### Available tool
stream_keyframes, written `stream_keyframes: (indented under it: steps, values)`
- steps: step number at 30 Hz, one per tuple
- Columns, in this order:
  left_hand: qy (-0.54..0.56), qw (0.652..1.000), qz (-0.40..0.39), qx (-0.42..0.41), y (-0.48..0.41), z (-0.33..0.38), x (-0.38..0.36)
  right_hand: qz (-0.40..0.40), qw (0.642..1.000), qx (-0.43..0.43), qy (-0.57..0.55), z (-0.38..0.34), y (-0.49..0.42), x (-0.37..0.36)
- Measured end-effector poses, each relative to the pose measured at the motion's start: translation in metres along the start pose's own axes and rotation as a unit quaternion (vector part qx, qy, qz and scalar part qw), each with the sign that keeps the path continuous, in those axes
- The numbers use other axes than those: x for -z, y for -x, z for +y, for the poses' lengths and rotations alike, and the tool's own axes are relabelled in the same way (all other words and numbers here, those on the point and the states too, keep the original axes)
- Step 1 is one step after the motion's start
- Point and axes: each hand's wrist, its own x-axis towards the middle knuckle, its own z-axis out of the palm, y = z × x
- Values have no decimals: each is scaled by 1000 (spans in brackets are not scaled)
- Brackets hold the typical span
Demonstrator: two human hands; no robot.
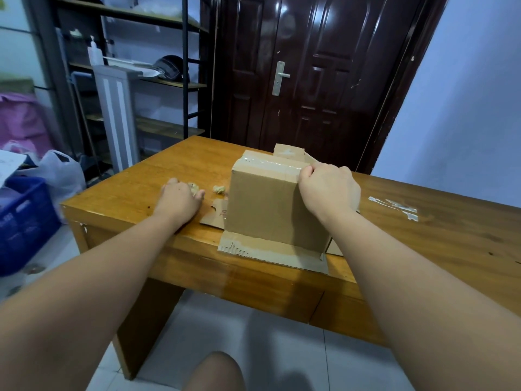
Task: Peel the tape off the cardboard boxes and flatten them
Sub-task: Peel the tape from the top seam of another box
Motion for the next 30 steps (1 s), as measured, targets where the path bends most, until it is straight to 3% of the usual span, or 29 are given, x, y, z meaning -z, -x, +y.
stream_keyframes:
  steps: [3, 6, 9, 10, 12, 13, 14, 16, 23, 30]
  values:
    - [26, 999, 19, -30, -6, -4, 0, 0, 1000, 1, 0, 1, 0, 0]
    - [77, 995, 59, -3, -6, 5, 4, 2, 1000, 5, 0, 1, 0, 0]
    - [236, 968, 85, 22, -1, 32, 19, 4, 1000, 6, 3, 1, 0, -1]
    - [346, 937, 39, 36, 1, 44, 26, 5, 1000, 5, 4, 1, 0, -1]
    - [558, 818, -107, 89, 9, 68, 45, 4, 1000, 3, 2, 0, -1, -1]
    - [595, 782, -153, 105, 11, 76, 51, 2, 1000, 2, 0, 0, -1, -1]
    - [591, 780, -180, 101, 12, 82, 55, -2, 1000, 0, -2, 0, -1, 0]
    - [539, 816, -194, 73, 13, 89, 57, -8, 1000, -1, -4, 1, -1, 1]
    - [378, 920, -98, 44, 2, 97, 57, -11, 1000, 0, -3, 1, -1, 0]
    - [391, 907, -135, 77, 6, 91, 62, -11, 1000, -3, -8, 0, 2, 2]
